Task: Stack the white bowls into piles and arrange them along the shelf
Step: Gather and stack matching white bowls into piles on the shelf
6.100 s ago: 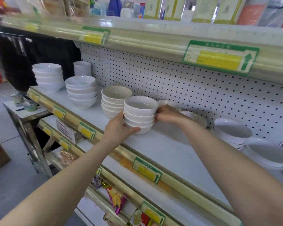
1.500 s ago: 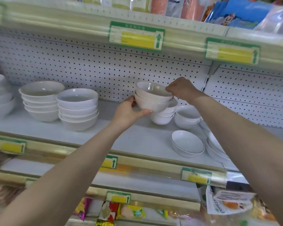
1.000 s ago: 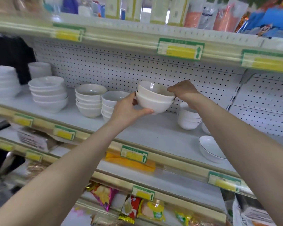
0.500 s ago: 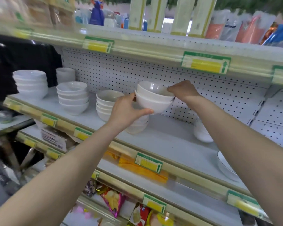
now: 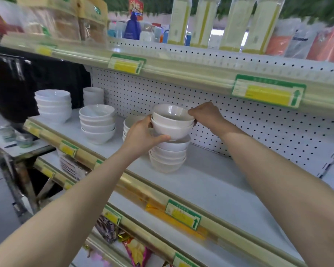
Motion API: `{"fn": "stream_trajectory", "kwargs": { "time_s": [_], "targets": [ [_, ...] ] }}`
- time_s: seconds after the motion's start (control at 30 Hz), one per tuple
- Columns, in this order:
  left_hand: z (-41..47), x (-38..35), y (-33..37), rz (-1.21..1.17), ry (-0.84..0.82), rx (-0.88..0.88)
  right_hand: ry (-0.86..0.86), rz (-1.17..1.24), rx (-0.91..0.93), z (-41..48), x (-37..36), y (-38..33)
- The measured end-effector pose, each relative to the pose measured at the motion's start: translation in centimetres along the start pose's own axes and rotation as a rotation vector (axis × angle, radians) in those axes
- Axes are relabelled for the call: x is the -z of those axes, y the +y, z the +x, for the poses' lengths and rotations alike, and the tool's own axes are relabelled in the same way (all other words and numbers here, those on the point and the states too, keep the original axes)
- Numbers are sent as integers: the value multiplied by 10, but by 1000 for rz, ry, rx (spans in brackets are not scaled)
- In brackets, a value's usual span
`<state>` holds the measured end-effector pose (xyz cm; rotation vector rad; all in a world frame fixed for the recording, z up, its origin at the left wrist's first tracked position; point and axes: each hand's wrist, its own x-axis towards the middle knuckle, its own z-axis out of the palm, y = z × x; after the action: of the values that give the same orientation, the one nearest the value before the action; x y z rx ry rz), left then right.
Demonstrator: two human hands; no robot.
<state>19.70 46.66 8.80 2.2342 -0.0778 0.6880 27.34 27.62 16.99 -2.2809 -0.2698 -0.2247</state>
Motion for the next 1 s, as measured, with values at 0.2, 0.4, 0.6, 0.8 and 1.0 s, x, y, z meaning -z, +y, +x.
{"fn": "stream_trajectory", "kwargs": {
  "time_s": [0.2, 0.4, 0.6, 0.8, 1.0],
  "targets": [
    [1, -12, -23, 19, -139, 67, -66, -73, -42, 5, -16, 21],
    [8, -9, -31, -30, -220, 68, -14, -88, -77, 1, -22, 23],
    [12, -8, -35, -44, -237, 27, 51, -225, -37, -1, -24, 22],
    [15, -5, -41, 10, -248, 20, 82, -206, -103, -5, -29, 16],
    [17, -6, -41, 40, -203, -39, 105, -147, -141, -11, -29, 17]
  ]
}}
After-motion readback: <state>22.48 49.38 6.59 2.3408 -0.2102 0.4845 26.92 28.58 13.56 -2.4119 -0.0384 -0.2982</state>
